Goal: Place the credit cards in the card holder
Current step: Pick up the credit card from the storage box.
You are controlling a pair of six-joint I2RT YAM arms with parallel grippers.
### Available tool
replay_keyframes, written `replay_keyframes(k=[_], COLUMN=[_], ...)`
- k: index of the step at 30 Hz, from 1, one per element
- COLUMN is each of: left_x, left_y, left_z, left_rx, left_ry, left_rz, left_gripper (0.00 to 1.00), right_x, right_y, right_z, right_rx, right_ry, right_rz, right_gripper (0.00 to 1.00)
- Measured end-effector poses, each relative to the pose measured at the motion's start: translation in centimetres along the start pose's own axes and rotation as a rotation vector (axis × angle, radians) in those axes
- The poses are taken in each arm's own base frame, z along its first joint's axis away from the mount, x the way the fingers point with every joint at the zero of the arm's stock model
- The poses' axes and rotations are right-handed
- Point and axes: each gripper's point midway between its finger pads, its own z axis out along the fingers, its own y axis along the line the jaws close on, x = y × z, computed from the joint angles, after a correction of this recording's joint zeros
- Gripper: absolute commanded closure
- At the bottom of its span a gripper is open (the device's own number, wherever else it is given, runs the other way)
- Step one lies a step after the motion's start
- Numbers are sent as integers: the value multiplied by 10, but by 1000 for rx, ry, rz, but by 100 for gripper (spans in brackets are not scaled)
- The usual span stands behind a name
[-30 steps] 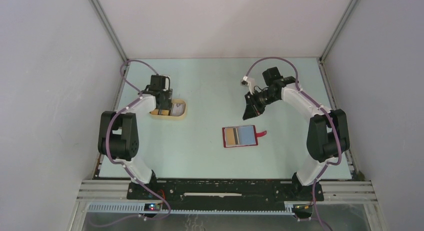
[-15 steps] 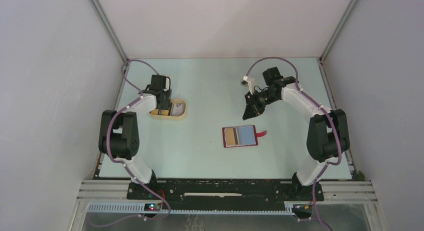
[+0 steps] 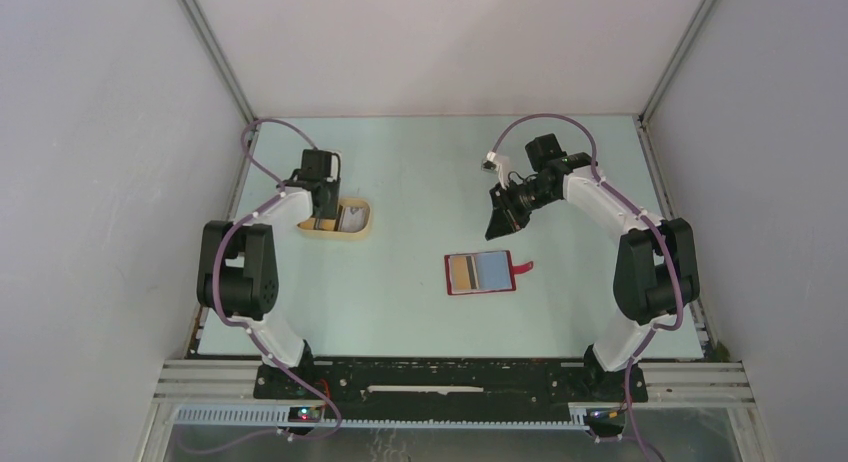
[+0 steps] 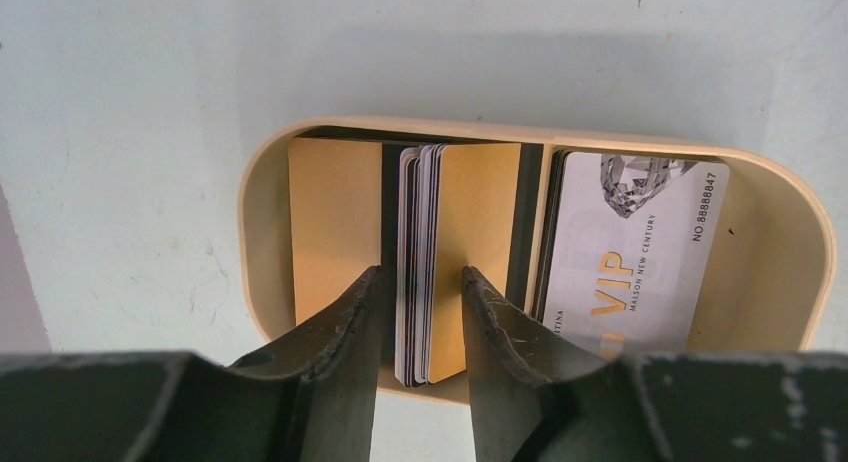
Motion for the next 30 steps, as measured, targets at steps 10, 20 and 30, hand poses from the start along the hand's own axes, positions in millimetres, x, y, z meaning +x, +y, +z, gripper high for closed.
replay_keyframes(k=[10,20,30], left_x=[1,6,3], left_y=[5,0,-1], left_z=[1,6,6], left_rx=[10,54,64], left_ry=[4,23,12], left_rz=[-17,-24,-31], left_gripper=[44,43,61], right_x=[0,0,0], right_y=[0,0,1], right_z=[0,0,0], right_rx=[-1,-1,-5], right_ry=[0,1,-1], right_rz=[0,2,0], right_gripper=[78,78,78])
